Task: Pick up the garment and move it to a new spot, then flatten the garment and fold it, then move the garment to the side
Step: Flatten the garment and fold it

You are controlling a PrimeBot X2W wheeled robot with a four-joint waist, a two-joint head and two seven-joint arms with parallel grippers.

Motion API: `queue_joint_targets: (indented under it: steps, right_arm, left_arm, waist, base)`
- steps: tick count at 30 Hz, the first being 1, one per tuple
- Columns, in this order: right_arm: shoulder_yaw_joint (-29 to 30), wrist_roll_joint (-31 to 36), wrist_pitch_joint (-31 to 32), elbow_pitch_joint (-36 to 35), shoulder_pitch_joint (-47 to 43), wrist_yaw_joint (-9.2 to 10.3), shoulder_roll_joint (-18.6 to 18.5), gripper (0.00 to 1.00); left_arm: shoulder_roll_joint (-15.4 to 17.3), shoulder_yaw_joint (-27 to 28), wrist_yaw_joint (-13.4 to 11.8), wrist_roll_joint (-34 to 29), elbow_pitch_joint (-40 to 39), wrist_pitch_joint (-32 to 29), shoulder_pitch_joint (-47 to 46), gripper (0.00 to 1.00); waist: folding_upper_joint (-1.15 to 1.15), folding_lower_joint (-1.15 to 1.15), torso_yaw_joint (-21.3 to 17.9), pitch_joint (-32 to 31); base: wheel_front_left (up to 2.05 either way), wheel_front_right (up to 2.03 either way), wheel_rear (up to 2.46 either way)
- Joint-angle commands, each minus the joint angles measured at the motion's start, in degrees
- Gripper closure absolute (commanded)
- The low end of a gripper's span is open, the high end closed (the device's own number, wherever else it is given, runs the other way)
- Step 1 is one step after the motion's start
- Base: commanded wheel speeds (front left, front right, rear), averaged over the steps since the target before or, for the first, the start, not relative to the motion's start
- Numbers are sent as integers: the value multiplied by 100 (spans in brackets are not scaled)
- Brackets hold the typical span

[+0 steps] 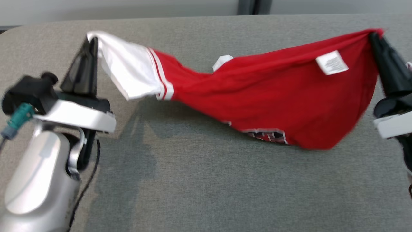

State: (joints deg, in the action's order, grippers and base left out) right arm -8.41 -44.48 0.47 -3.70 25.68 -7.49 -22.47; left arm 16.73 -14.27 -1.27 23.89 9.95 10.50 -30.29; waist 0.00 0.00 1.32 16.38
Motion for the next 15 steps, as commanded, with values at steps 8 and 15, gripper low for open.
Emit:
queue_joint_targets:
  steps: [8,15]
  right_arm:
    - [504,-391,50,-214,671,-2,-204,100]
    - [703,-628,288,-112,1385,-2,-285,100]
  left_arm:
    - [312,101,-54,-160,-955,-580,-1138,100]
    - [341,38,91,-112,-1136,-1036,-2234,100]
  waist:
    - [0,0,-362,-283]
    - [0,0,-528,-402]
  base:
    - [0,0,0]
    - [0,0,0]
